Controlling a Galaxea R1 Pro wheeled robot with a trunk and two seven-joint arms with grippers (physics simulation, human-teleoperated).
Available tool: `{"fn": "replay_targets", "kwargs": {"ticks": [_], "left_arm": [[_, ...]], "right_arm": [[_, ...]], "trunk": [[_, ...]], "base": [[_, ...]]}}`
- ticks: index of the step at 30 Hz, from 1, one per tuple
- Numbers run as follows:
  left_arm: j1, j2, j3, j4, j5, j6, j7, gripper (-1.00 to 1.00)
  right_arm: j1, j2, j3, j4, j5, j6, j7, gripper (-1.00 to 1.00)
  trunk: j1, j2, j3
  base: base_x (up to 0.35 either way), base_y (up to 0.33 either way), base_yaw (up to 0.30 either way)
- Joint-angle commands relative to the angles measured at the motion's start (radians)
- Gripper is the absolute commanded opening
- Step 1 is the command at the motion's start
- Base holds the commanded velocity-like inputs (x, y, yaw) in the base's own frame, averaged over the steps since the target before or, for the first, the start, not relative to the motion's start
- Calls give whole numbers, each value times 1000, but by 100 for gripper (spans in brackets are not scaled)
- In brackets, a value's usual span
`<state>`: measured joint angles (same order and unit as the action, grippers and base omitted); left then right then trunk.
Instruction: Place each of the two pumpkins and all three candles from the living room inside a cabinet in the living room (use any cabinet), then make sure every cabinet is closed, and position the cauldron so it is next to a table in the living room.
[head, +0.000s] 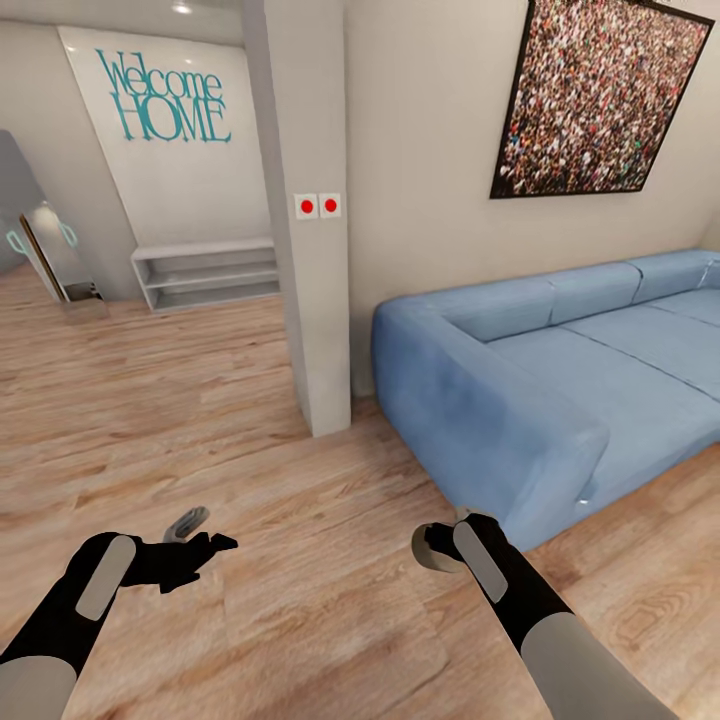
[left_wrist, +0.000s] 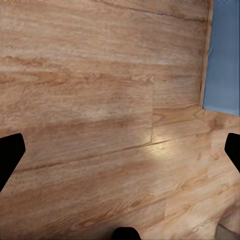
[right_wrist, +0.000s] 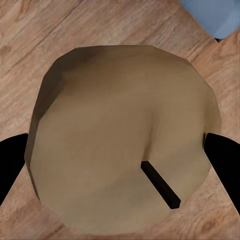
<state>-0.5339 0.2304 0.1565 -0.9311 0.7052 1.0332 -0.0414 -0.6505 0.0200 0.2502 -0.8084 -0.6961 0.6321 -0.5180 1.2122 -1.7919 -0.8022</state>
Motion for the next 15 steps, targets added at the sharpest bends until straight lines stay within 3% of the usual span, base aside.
{"fn": "replay_targets", "kwargs": {"ticks": [1, 15], "left_arm": [[0, 0, 0, 0, -1, 0, 0, 100], [0, -2, -2, 0, 0, -1, 2, 100]], "right_arm": [[0, 0, 0, 0, -1, 0, 1, -100], [0, 0, -3, 2, -5, 0, 1, -100]], "trunk": [[-4, 7, 3], [-58, 105, 47]], "base": [[0, 0, 0], [0, 0, 0]]}}
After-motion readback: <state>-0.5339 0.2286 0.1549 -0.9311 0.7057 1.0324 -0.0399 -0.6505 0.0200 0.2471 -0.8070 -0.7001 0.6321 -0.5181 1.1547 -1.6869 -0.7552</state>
